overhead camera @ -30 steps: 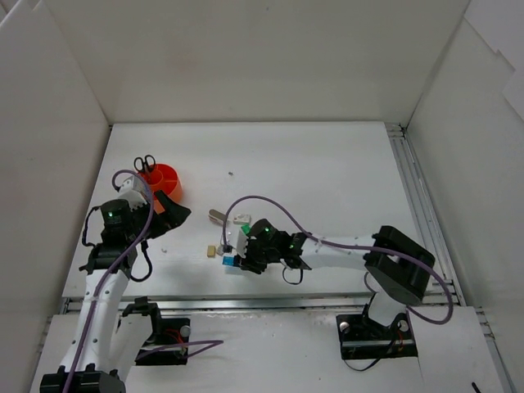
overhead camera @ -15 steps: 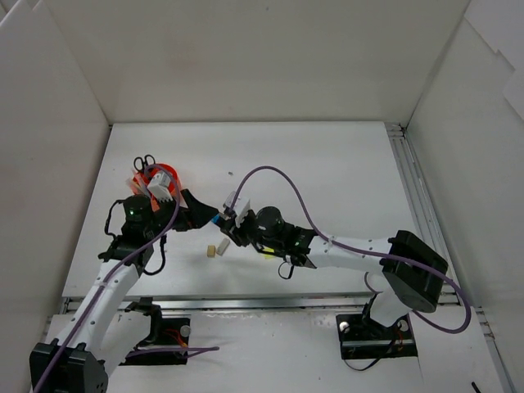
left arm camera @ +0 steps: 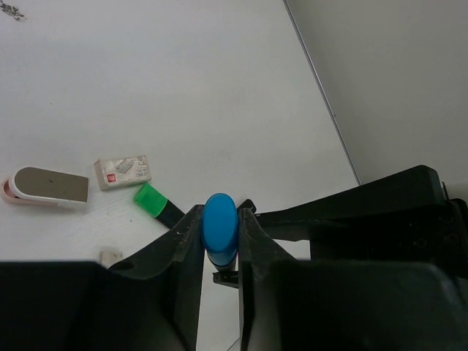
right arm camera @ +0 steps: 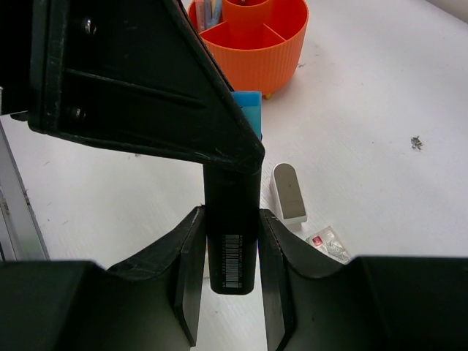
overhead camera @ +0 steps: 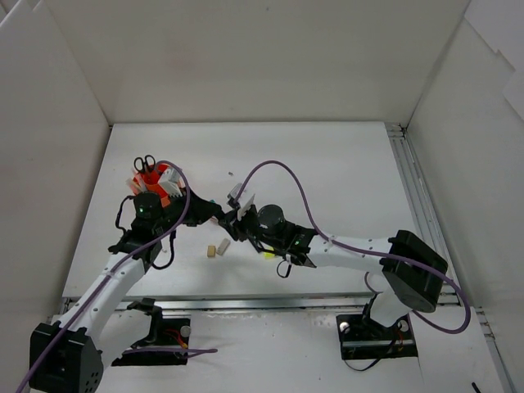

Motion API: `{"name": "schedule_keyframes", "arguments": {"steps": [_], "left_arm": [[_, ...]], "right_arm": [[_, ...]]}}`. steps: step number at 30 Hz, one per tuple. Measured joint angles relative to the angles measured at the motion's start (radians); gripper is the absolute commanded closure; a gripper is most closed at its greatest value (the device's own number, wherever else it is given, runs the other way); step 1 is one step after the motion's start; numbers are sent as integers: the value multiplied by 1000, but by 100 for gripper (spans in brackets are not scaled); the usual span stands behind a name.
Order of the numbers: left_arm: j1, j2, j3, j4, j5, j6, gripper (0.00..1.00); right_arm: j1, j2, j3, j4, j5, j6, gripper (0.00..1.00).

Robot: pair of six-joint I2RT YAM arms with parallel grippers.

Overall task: Sort the stationery into containers
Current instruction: Pick up the pen from the corner of the board, then place the pen in the storage box.

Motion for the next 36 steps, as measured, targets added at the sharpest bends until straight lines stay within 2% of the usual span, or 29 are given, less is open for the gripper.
{"name": "schedule_keyframes", "arguments": {"steps": [2,3,4,5,6,8,9,16,23,28,36], "left_arm": [[-2,0,0,14,6,-5,100],[-2,1,0,17,6,-5,100],[-3,3,0,20,5,-6,100],[-5,4,0,23,3,-5,100],[-6,4,0,23,0,-5,100],[-8,4,1,16,-23,-2,100],[-9,4,2,5,-43,4,100],[12,18,116,-134,-266,88,100],[113,77,250,-174,-581,160,100],[126,198,369,-290,-835,117,100],[126,380,479,-403,-1099,-56,100]], "right_arm": [[0,1,0,2,5,3,100],[0,1,1,2,7,4,100],[0,2,2,3,8,3,91],[0,3,3,2,11,3,79],[0,4,3,3,13,3,54],[0,6,3,5,15,9,28],[0,6,3,9,17,13,3],[-1,-16,-14,23,67,6,2],[-68,-167,-168,26,120,14,2],[-108,-229,-232,-3,190,19,2],[-138,-306,-261,-68,314,35,2]]}}
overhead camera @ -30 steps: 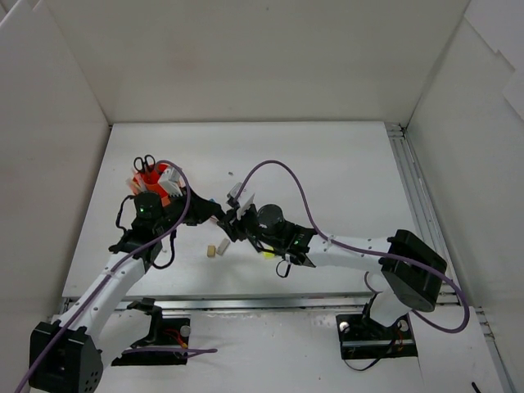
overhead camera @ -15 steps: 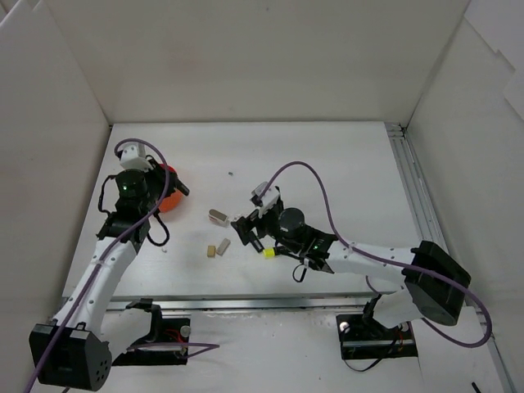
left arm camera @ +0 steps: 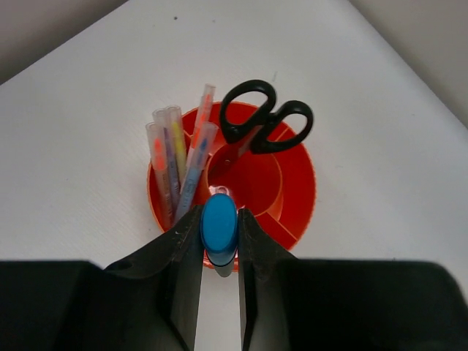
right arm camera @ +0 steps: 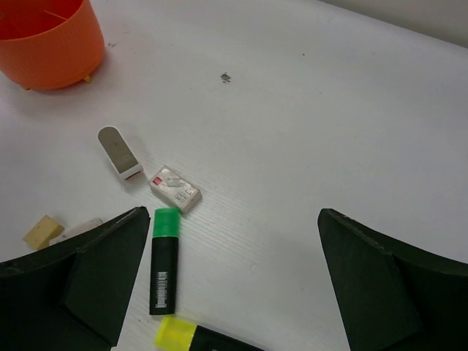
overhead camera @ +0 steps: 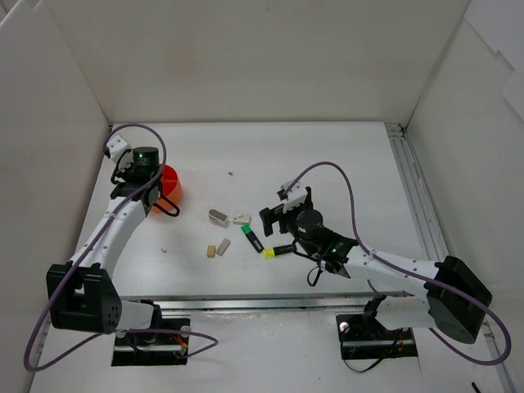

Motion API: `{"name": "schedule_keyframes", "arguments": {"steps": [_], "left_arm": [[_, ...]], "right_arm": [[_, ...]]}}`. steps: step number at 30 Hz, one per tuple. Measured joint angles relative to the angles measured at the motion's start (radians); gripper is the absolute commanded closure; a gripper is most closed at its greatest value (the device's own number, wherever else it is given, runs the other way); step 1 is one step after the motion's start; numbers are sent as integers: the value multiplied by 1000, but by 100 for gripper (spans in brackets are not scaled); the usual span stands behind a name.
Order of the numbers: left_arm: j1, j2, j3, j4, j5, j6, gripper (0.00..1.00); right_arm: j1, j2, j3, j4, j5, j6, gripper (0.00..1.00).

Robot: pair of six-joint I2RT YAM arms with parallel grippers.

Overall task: Sort the stationery into containers
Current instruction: Place the pen in the storage box.

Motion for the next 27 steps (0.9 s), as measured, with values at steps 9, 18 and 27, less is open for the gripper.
{"name": "schedule_keyframes", "arguments": {"steps": [9,18,27], "left_arm": [[0,154,65,-54,-109,-114,100],[0,183,72,-78,-75,-158,35],[-39,28,19,-119,95,-92,8]], "right_arm": [[-27,-82,-46,-88,88,37,2],[-38,-135,-58,-153,109,66,2],[-39,-235,-84,-236,135,90,2]]}}
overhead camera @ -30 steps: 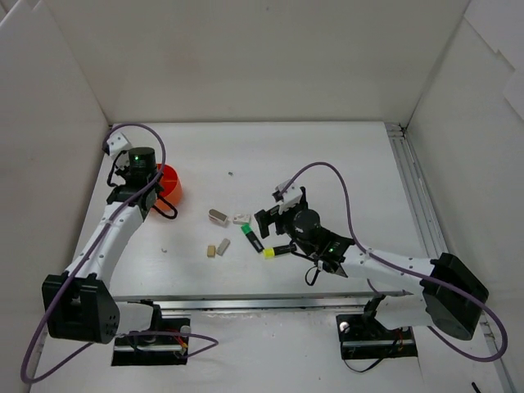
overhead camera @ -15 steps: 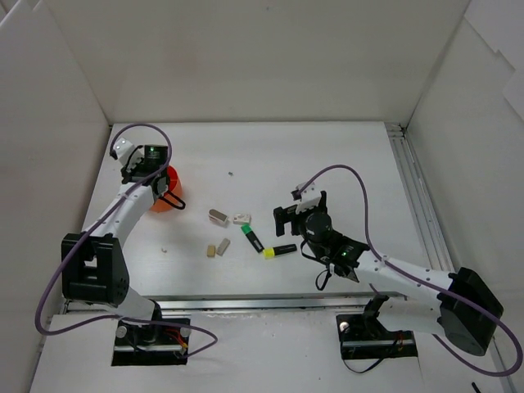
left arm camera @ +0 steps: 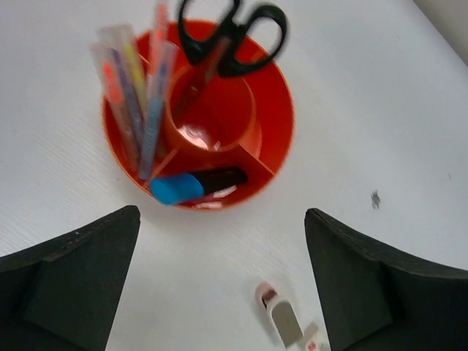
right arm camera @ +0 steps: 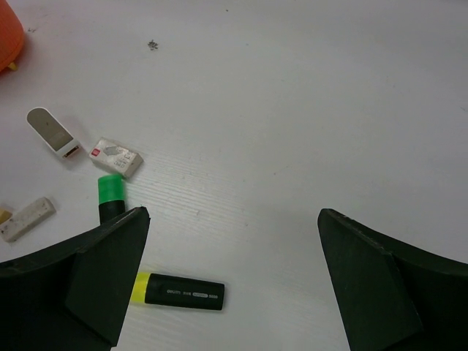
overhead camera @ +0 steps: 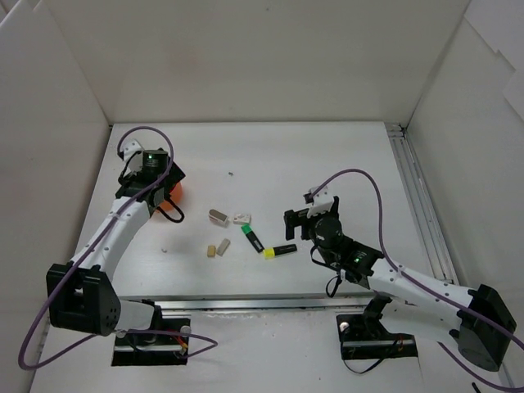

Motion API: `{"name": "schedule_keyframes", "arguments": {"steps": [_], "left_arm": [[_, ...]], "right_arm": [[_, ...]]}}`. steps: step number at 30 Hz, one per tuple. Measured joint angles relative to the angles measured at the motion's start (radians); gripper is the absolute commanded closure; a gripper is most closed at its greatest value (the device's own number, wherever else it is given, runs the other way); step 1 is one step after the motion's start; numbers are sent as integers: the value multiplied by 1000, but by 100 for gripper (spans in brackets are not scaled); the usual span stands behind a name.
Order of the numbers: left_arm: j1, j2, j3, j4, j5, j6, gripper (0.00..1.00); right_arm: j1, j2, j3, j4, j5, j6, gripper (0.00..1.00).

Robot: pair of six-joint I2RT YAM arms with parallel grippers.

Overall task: Sort the stationery into containers
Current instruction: Place the pen in the storage box, then pick up the pen from the center of the board.

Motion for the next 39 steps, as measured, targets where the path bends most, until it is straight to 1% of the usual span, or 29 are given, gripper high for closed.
{"name": "schedule_keyframes", "arguments": {"steps": [1,2,7,9,13,15,20,26,30,36,37,38,39], "left_arm": [[-18,-11,-1,-11,32,10,8],[-36,-18,-1,-19,65,22,0],[-193,-4,0,-73,246,60,0],[-283,42,6,-100,333,63,0],[-405,129,11,-130,428,47,0],[-445,166,15,-145,447,25,0],[-515,261,61,-180,421,-63,0],[-534,387,135,-204,370,-185,2],[-539,481,214,-268,309,-259,9],[-564,603,325,-340,246,-341,26],[-567,617,337,-356,235,-353,31],[-570,630,348,-375,222,-371,34],[-573,639,356,-394,209,-383,40]], "right_arm": [[0,-13,-2,-18,6,9,2],[0,-25,-4,-39,17,19,2],[-3,-88,-5,-175,102,113,2],[-10,-117,-5,-238,153,174,2],[-29,-188,-13,-344,239,285,2],[-41,-211,-15,-380,262,315,2],[-67,-210,-15,-447,312,353,2],[-79,-178,-15,-502,324,382,2],[-87,-175,-15,-515,323,385,2],[-95,-177,-15,-520,323,389,2],[-98,-179,-15,-521,323,391,2],[-100,-183,-15,-524,323,394,2],[-101,-189,-15,-526,322,397,2]]}}
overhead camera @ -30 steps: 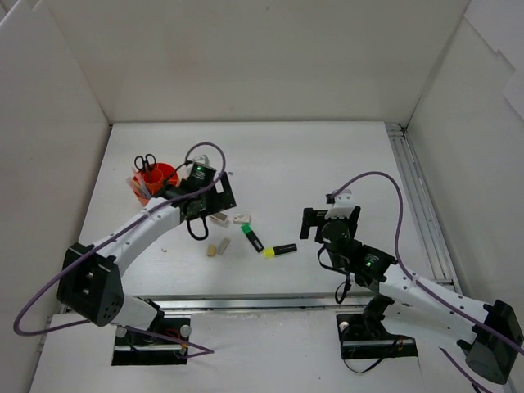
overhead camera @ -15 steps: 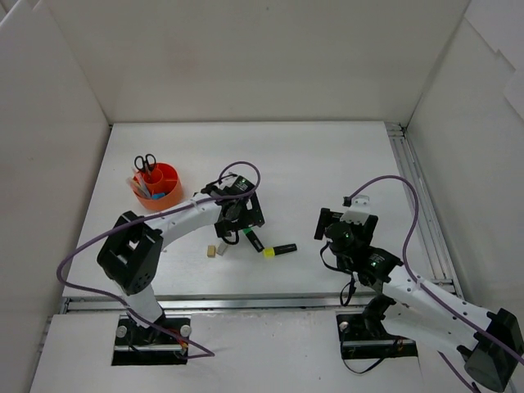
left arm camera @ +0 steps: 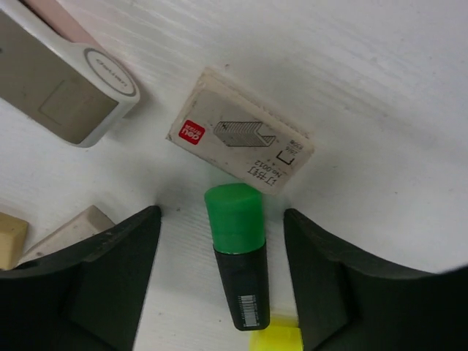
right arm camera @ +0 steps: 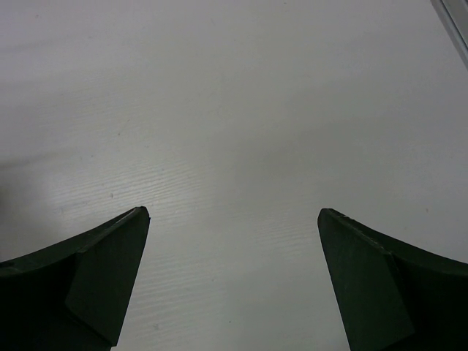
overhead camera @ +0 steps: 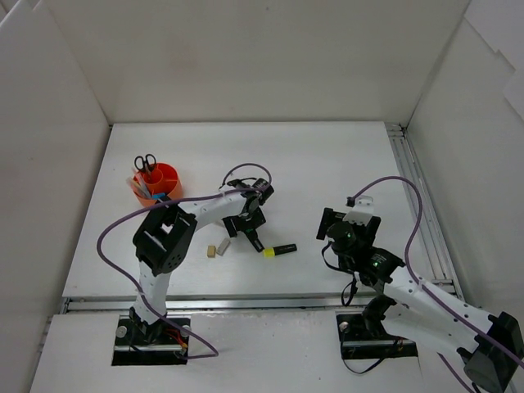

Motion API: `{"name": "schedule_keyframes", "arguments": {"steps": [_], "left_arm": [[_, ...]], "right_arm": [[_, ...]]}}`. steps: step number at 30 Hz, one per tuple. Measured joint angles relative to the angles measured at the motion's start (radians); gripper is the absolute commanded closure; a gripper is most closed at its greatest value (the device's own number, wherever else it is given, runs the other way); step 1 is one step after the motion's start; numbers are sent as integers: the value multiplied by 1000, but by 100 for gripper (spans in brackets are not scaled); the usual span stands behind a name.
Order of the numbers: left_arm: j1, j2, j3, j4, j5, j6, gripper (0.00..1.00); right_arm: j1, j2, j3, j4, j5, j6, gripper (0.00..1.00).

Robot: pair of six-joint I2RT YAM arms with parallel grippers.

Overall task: Sort the stationery into containers
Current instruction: Pick up the pen from the center of the board, then place the pen in the storage box.

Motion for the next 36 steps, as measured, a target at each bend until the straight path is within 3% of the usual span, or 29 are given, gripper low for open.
{"name": "schedule_keyframes", "arguments": {"steps": [8,15,22,27,29,31,34,36], "left_arm": [[-5,0,-3,-29,-39,-73,80],[-13,-11,-5,-51,-107,-69,100],[-17,-155,-5,-102,-260,-27,100],[-23,-356,-11,-71,-516,87,100],[-22,-448,-53,25,-654,198,100],[-4,-550,-160,223,-759,382,99],[84,-702,-383,584,-743,690,96],[178,-762,-474,716,-691,798,100]], "right_arm": [[-5,-37,-17,-3,0,22,2],[-5,-37,-17,-6,0,31,2],[-5,-37,-17,-5,0,29,2],[-5,-31,-17,17,-2,11,2],[-5,-29,-18,30,-2,6,2],[-6,-24,-19,52,-2,-8,2],[-6,-13,-22,83,-2,-25,2],[-7,-5,-22,98,-2,-36,2]]}}
